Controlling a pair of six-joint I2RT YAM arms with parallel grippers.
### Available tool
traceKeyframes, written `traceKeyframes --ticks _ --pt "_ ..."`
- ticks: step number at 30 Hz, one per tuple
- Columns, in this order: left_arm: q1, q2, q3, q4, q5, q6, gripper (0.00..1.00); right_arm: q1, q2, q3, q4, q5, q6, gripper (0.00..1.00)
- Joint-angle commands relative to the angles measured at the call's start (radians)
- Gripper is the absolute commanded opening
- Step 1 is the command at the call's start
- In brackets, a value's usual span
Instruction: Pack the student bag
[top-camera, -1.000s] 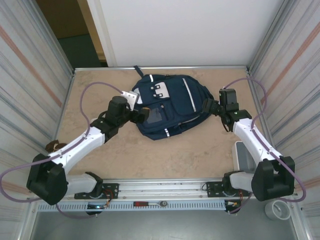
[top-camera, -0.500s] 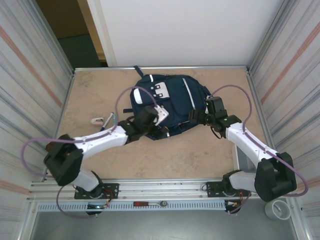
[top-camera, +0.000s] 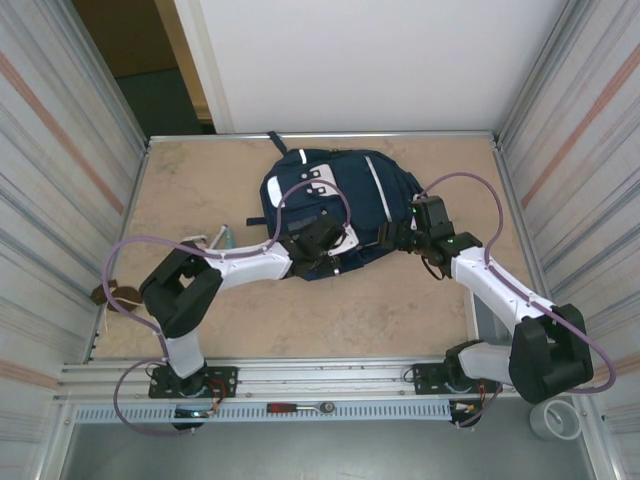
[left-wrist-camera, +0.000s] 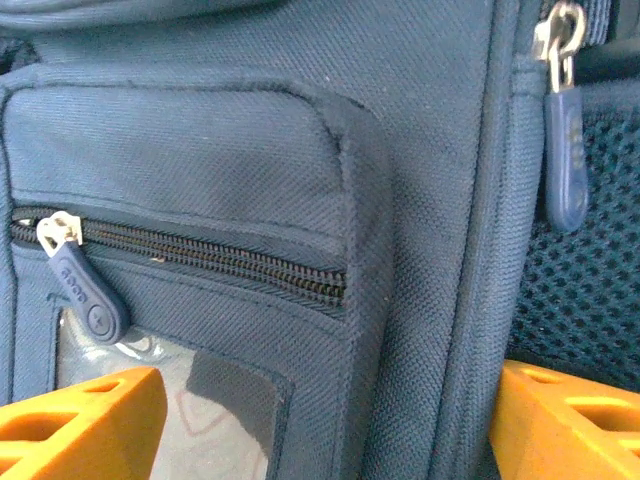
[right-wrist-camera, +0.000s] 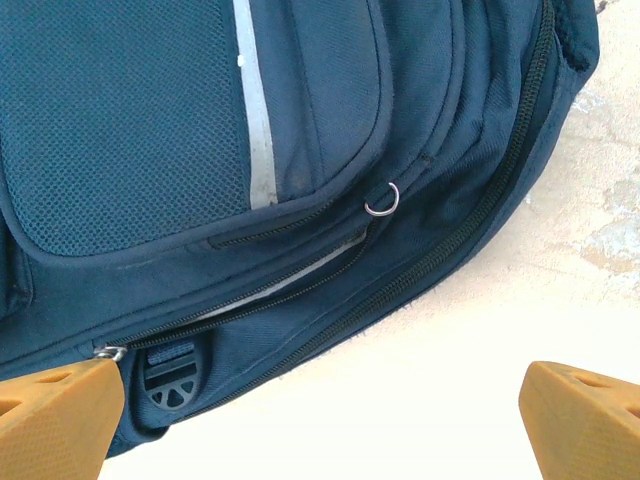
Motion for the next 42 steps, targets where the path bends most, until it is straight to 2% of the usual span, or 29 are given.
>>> traceKeyframes --ticks 1,7,13,22,30,35,42 --pt "0.027 0.015 0.014 -0.025 0.037 0.035 0.78 -0.002 -0.013 -0.022 -0.005 0.004 0.011 1.00" --pt "0.050 0.011 -0.016 -0.016 0.119 0.019 0.60 -0.002 -0.058 -0.032 -0.014 -0.006 -0.011 1.00" --pt "0.052 0.008 -0.046 0.026 0.179 0.000 0.39 0.008 -0.121 -0.077 0.011 -0.045 -0.045 0.97" --pt "0.074 -0.060 -0.005 -0.029 0.345 -0.044 0.02 0.108 -0.157 -0.129 0.096 -0.011 -0.108 0.90" --pt "0.132 -0.080 0.074 -0.153 0.538 -0.084 0.00 0.247 -0.100 -0.173 0.284 0.094 -0.143 0.83" --pt "0.163 -0.081 0.094 -0.176 0.611 -0.102 0.00 0.330 -0.021 -0.177 0.395 0.190 -0.145 0.80" --pt "0.190 -0.084 0.102 -0.181 0.675 -0.116 0.00 0.394 0.143 -0.136 0.497 0.285 -0.135 0.76"
